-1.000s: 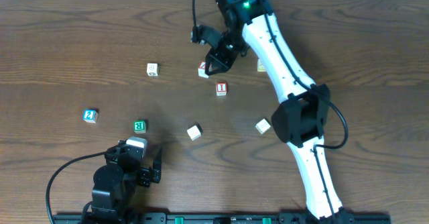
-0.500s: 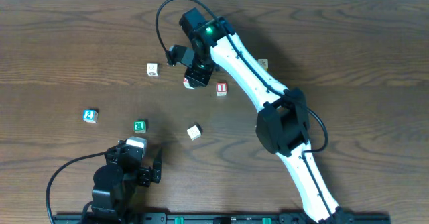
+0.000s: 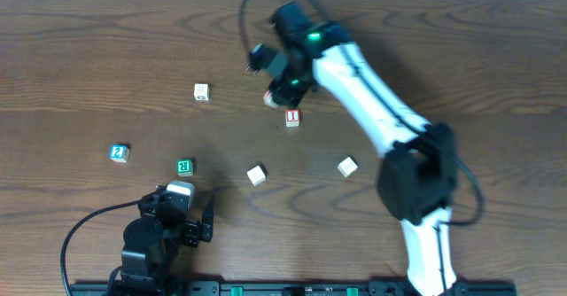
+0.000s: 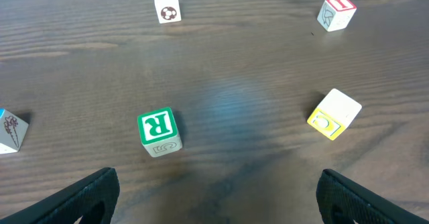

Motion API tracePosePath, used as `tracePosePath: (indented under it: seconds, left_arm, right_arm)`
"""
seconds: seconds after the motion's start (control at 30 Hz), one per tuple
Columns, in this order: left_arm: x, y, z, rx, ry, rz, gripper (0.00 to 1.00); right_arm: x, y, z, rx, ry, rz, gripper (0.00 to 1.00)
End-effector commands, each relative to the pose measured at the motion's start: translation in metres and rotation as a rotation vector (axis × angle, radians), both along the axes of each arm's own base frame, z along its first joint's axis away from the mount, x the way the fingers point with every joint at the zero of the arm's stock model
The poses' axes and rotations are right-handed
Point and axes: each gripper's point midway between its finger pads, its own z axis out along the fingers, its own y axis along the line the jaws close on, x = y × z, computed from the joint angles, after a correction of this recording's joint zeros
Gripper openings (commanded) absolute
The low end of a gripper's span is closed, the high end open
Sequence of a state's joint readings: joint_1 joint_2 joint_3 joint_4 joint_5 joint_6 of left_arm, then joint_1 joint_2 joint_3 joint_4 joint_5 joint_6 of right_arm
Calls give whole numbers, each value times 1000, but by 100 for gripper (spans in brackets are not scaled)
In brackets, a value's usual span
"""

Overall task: Spell out Ai2
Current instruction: 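Lift the 'A' block and carry it toward the 'I' block, then lower the 'A' block left of the 'I' block and release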

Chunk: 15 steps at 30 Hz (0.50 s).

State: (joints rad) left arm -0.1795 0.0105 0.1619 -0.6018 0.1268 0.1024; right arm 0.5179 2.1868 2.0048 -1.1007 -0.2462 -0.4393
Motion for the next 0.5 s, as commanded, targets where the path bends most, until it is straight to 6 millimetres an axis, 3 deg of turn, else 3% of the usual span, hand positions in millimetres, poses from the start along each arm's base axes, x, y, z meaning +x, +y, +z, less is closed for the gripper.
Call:
tracePosePath:
  seconds: [0.0, 0.17, 0.3, 0.47]
  left_arm:
    - [0, 1, -1, 7, -3, 4, 95]
    - [0, 1, -2, 7, -3, 4, 95]
    - [0, 1, -1, 7, -3, 4, 95]
    - [0, 1, -2, 7, -2, 4, 95]
  right_arm:
    - [-1, -14, -2, 34, 18, -42, 2]
    - [-18, 8, -23, 6, -16, 111, 2]
    - [-37, 26, -25, -21, -55, 290, 2]
    - [-43, 31, -27, -29, -68, 359, 2]
